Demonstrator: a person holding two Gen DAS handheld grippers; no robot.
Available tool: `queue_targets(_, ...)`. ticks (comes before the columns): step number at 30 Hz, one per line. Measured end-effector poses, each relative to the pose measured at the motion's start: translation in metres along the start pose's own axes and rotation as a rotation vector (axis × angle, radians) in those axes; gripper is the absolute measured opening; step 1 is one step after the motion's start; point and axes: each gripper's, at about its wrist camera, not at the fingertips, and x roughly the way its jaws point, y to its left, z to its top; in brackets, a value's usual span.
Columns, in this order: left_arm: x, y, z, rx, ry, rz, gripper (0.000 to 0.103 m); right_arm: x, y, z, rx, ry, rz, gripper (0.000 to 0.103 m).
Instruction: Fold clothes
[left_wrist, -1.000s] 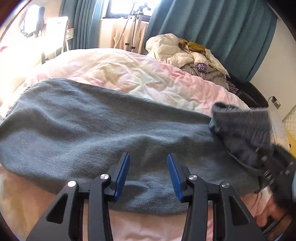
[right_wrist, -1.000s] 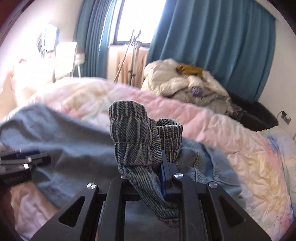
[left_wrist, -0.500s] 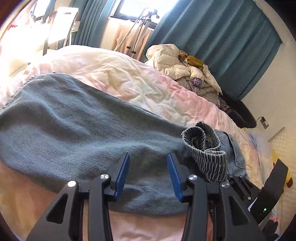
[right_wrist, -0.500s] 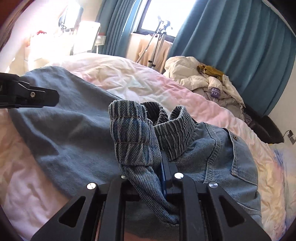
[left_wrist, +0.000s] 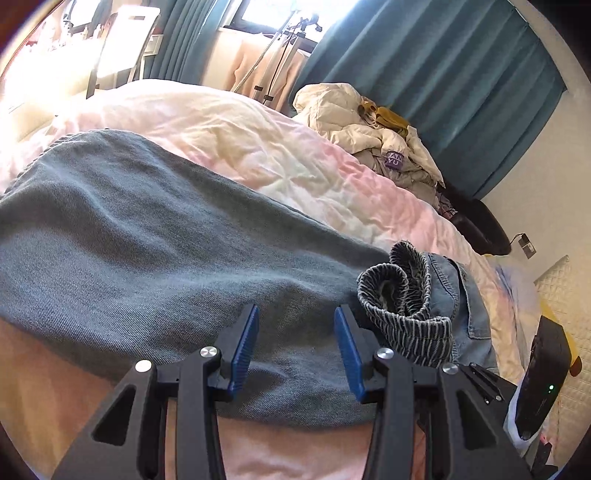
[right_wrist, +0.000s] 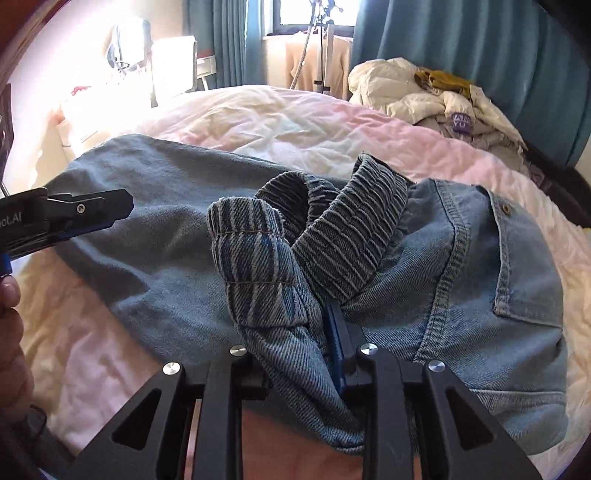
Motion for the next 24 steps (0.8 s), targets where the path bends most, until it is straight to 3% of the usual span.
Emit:
queue_targets(3,0.0,-0.005,-0.001,0.008,-0.002,-0.02,0.044,-0.01,-0.001,-0.004,0.009,0.004,0.044,0.04)
queue_targets(4,0.0,-0.007,-0.001,0.016,0.0,-0.021,0.044,-0.013,0.001,-0.005,0.009,0.002,0.079,0.052)
queue_targets(5,0.001,-0.01,-0.002,0.024,0.001,-0.021,0.044,-0.017,0.003,-0.006,0.006,-0.004,0.115,0.071)
queue_targets(6,0.001,-0.011,-0.003,0.034,0.003,-0.017,0.044,-0.022,0.007,-0.005,-0.004,-0.016,0.141,0.076)
queue_targets(9,0.005,-0.015,-0.004,0.052,0.015,-0.015,0.044,-0.044,0.016,-0.003,-0.033,-0.077,0.162,0.075)
queue_targets(12,0.012,-0.019,-0.002,0.073,0.046,-0.019,0.044,-0.048,0.003,0.001,0.03,-0.1,0.178,0.072)
queue_targets(19,0.041,-0.038,0.016,0.198,0.075,0.055,0.044,-0.044,-0.039,0.01,0.226,-0.119,0.191,0.045)
queue_targets(24,0.075,-0.051,0.026,0.311,0.139,0.042,0.044,0.014,-0.025,0.001,0.179,0.072,0.12,0.044)
